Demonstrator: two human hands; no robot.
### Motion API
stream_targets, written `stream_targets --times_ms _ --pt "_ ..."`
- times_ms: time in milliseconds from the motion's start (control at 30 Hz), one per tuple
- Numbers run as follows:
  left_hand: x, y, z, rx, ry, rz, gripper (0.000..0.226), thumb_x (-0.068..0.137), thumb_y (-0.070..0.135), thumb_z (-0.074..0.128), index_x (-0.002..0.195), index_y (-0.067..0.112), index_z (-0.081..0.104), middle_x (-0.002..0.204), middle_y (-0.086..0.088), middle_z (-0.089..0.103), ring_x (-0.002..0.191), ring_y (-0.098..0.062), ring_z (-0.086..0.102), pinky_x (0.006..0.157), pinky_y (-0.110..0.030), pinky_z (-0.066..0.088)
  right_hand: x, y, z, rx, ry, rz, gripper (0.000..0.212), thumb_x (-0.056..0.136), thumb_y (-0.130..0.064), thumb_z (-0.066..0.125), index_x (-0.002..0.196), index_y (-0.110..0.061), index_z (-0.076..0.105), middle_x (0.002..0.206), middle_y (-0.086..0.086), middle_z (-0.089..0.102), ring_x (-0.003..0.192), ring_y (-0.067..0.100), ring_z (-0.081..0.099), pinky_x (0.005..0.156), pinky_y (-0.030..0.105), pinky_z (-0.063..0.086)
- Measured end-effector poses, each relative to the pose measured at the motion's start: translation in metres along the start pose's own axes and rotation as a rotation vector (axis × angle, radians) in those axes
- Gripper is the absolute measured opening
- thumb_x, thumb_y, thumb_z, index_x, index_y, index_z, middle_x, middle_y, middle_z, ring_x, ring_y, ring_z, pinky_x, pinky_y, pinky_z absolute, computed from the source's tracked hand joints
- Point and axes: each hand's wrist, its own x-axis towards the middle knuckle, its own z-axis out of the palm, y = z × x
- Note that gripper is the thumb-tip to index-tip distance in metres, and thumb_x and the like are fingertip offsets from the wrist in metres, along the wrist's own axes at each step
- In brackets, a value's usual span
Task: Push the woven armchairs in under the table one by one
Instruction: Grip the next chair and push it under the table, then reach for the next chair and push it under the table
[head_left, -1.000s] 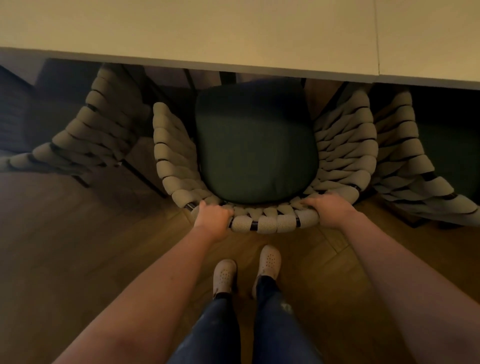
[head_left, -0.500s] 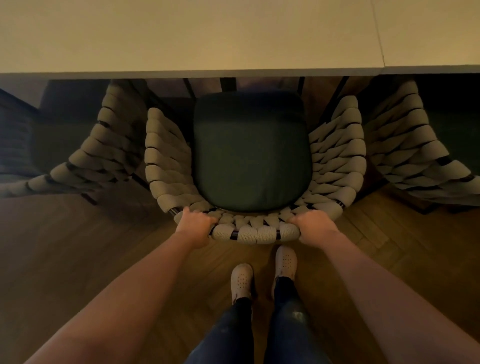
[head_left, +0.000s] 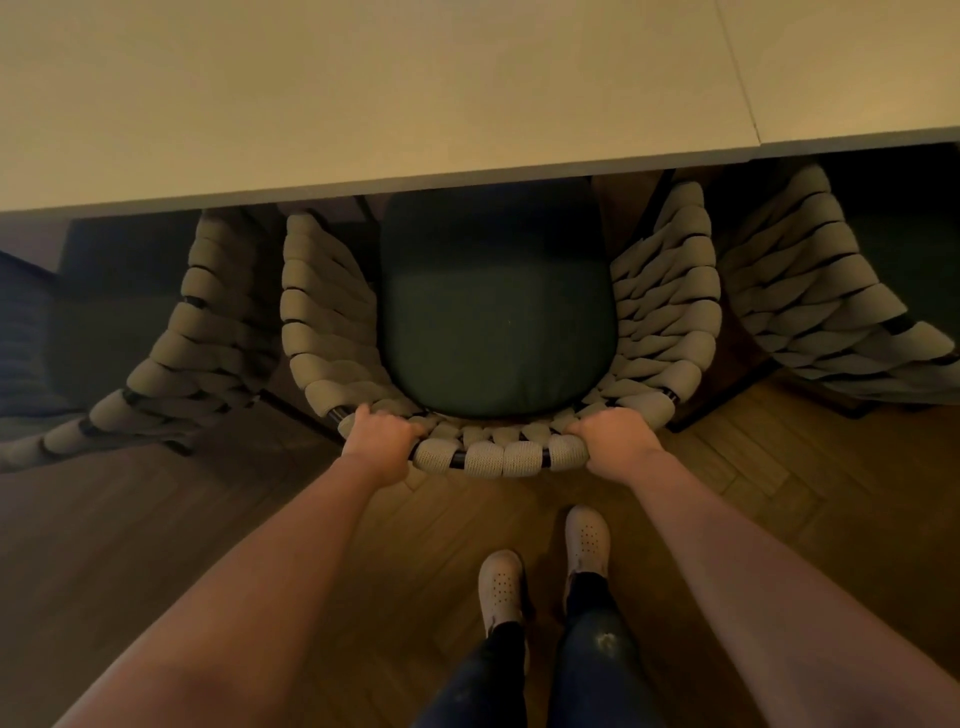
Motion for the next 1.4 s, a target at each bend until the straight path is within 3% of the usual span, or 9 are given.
stream_targets --times_ms 333,833,1000,1100,1200,1400 --pt "0.029 -0.013 -0.027 0.005 0.036 0.022 0.034 0.09 0.029 0.055 0.123 0.036 0.054 0.104 0.007 0.063 0.105 -0.018 0.054 0.1 -0.043 0.03 0.027 0.017 -0.02 0.025 -0.011 -0.022 0.04 0.088 -0.025 0.061 0.127 -0.03 0.057 0.117 -0.001 0.063 0.111 0.019 0.058 0.097 0.036 0.045" --pt "0.029 -0.014 -0.021 -0.01 0.037 -0.004 0.045 0.089 0.031 0.057 0.133 0.038 0.05 0.124 0.004 0.058 0.12 -0.02 0.05 0.107 -0.047 0.025 0.03 0.014 -0.017 0.037 -0.022 -0.034 0.034 0.086 -0.028 0.063 0.12 -0.032 0.061 0.112 -0.003 0.065 0.106 0.018 0.059 0.095 0.037 0.048" --pt "0.028 -0.013 -0.017 -0.011 0.01 -0.051 0.053 0.09 0.032 0.058 0.14 0.035 0.043 0.136 0.001 0.051 0.13 -0.022 0.043 0.115 -0.062 0.01 0.032 0.014 -0.011 -0.017 0.016 -0.027 0.049 0.087 -0.03 0.064 0.135 -0.033 0.051 0.127 0.0 0.058 0.124 0.022 0.048 0.113 0.047 0.029" --pt "0.018 0.01 -0.022 -0.038 0.033 -0.086 0.076 0.082 0.052 0.064 0.147 0.028 0.032 0.142 -0.002 0.046 0.133 -0.025 0.041 0.114 -0.064 0.005 0.027 0.017 -0.008 0.079 0.061 -0.038 0.073 0.086 -0.033 0.068 0.149 -0.028 0.031 0.147 0.008 0.04 0.14 0.027 0.03 0.118 0.046 0.018" --pt "0.009 0.059 -0.025 -0.182 0.157 -0.009 0.091 0.077 0.068 0.061 0.15 0.027 0.026 0.146 -0.002 0.043 0.137 -0.023 0.037 0.116 -0.061 0.006 0.009 0.032 -0.005 0.116 0.155 -0.092 0.089 0.084 -0.04 0.071 0.154 -0.028 0.018 0.159 0.008 0.021 0.149 0.026 0.011 0.12 0.042 0.008" --pt "0.01 0.185 -0.05 -0.227 0.275 0.054 0.098 0.084 0.064 0.055 0.155 0.02 0.005 0.162 -0.007 0.006 0.15 -0.024 -0.001 0.118 -0.054 -0.005 -0.06 0.115 0.02 0.109 0.33 -0.051 0.088 0.085 -0.054 0.063 0.154 -0.027 0.015 0.162 0.005 0.013 0.15 0.022 0.003 0.122 0.042 0.006"
